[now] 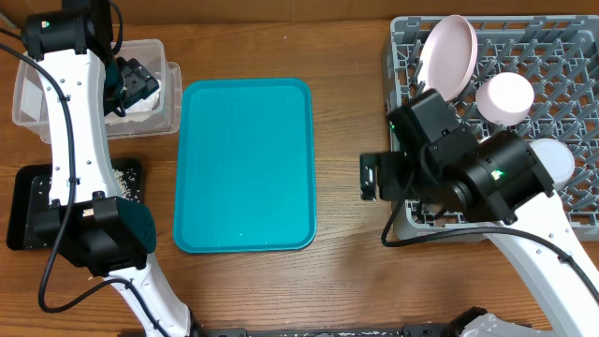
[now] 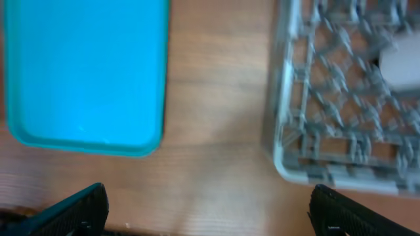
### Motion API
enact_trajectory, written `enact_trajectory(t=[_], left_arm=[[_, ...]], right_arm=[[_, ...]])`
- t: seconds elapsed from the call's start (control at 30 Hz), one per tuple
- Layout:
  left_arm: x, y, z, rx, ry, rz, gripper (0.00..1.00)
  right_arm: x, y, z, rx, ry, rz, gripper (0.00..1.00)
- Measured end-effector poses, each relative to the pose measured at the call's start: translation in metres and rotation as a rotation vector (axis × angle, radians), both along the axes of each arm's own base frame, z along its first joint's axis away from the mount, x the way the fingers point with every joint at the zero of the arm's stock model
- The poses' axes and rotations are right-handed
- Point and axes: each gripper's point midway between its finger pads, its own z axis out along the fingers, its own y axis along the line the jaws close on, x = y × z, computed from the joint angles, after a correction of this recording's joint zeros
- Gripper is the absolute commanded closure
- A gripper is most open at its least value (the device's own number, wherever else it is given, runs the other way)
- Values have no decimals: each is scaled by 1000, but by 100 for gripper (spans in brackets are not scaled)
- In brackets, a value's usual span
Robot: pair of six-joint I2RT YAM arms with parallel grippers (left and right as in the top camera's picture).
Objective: Sort waste into correct bins and load items into the dishwasher
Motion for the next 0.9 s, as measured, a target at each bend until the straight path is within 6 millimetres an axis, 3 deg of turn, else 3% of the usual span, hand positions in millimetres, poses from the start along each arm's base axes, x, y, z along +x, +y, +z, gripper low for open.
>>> enact_trajectory(t=[0.27,0.63,0.77,0.9], left_arm=[[0,0,0,0,0,0,0],[0,0,0,0,0,0,0],[0,0,0,-1,0,0,0],[0,0,0,-1,1,0,0]], right_arm=[[16,14,12,52,-96,58,0],[9,-11,1,93,-250,66,0],[11,-16,-10,158,-392,54,0],[9,-15,-39,229,-523,60,0]])
